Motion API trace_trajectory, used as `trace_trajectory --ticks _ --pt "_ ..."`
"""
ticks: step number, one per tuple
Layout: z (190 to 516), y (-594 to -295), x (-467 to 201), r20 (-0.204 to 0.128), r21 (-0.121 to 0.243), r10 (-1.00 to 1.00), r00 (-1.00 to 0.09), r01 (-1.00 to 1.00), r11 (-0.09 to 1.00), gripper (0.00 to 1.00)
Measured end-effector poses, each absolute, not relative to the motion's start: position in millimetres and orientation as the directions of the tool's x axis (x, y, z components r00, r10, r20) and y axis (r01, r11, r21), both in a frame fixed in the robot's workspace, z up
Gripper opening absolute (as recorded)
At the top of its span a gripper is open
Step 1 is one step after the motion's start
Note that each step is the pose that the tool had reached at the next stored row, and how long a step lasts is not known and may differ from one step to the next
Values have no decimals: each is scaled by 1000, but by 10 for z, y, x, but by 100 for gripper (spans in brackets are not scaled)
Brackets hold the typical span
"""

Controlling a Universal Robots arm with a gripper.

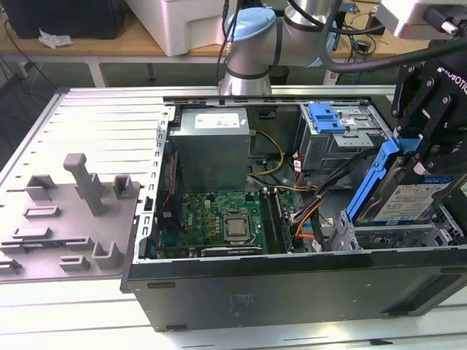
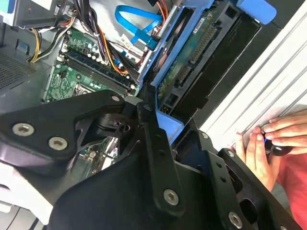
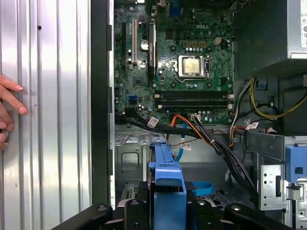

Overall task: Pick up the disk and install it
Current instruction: 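Insert the disk into the insertion slot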

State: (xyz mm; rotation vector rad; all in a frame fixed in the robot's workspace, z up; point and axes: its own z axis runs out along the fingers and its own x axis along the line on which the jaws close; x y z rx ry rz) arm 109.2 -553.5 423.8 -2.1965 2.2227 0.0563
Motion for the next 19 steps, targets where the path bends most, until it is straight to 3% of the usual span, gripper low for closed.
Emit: trace_trajectory --ticks 19 --pt "4125 -5543 1093 -38 14 -999 -13 -1000 12 36"
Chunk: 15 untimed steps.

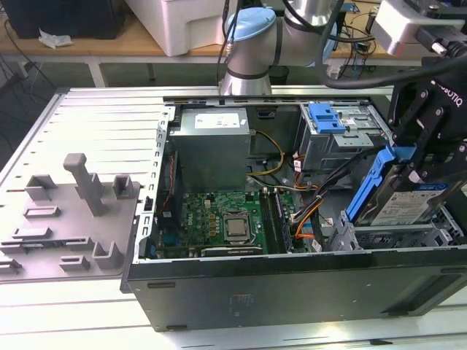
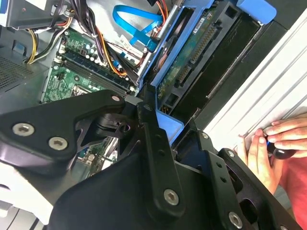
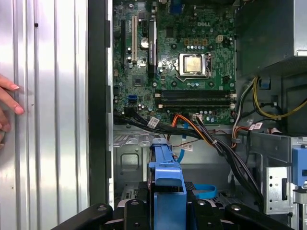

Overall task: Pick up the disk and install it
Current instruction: 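Insert the disk into the insertion slot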

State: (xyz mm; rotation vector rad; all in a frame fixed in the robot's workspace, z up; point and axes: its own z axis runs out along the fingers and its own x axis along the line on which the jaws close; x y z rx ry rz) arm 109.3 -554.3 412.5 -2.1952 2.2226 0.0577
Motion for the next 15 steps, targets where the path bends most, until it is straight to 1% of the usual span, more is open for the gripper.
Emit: trace_trajectory --ticks 15 --pt "4005 -5548 1093 -38 14 -999 -13 -1000 13 36"
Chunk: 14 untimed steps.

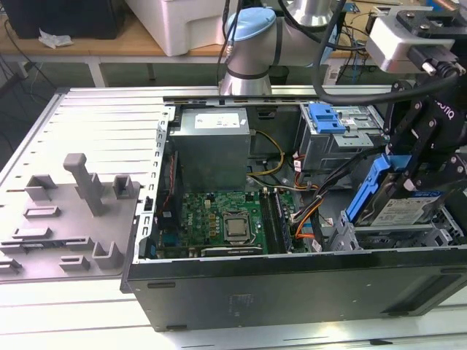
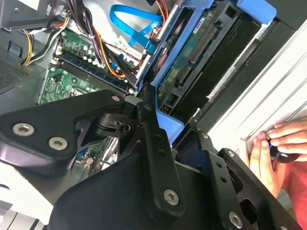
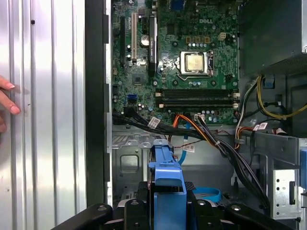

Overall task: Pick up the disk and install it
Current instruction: 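Insert the disk into the insertion slot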

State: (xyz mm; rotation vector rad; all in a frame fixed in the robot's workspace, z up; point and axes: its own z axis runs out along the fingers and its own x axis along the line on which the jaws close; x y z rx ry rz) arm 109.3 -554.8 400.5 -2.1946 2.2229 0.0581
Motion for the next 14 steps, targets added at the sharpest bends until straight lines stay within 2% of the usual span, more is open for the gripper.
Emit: trace_trajectory --ticks 14 --pt "3896 -5550 1093 -38 14 -999 -13 -1000 13 36"
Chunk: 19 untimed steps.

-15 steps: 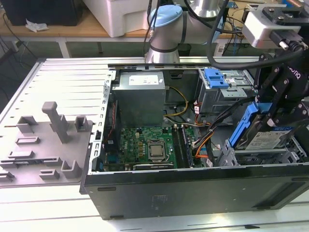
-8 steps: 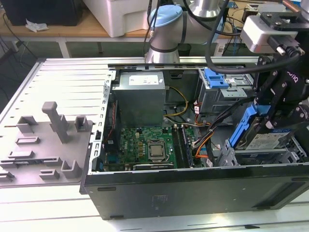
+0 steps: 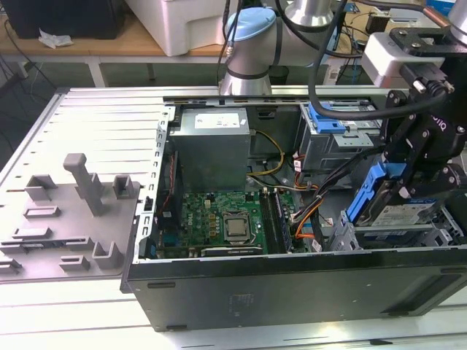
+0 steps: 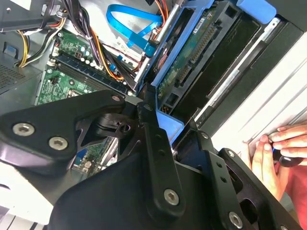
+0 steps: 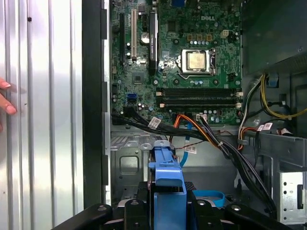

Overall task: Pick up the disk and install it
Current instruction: 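Insert the disk into the insertion slot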

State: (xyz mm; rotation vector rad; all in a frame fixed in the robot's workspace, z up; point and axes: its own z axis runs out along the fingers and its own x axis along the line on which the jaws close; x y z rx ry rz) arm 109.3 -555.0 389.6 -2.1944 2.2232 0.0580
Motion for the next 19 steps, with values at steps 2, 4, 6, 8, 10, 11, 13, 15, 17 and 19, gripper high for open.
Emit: trace_trajectory --ticks 2,4,6,8,10,11,13,15,17,19 --pt "3896 -5550 1093 -38 14 -999 -13 -1000 13 36" --pt "3895 -5550 1093 -38 14 -999 -13 -1000 13 36" --pt "3894 -5550 1093 -38 14 -999 -13 -1000 13 36" --pt "3894 -5550 1093 -38 14 -999 -13 -1000 13 36" --pt "3894 -5550 1093 -38 14 -999 -13 -1000 13 36" --pt "3893 -5549 1093 -39 14 -999 -13 -1000 13 36" --pt "3893 -5549 1093 -38 14 -999 -13 -1000 13 44" --pt "3893 -5549 1093 -38 14 -999 -13 -1000 13 49" --pt "3893 -5550 1093 -38 14 -999 -13 -1000 13 56" --pt "3893 -5550 1093 -38 14 -999 -13 -1000 13 56"
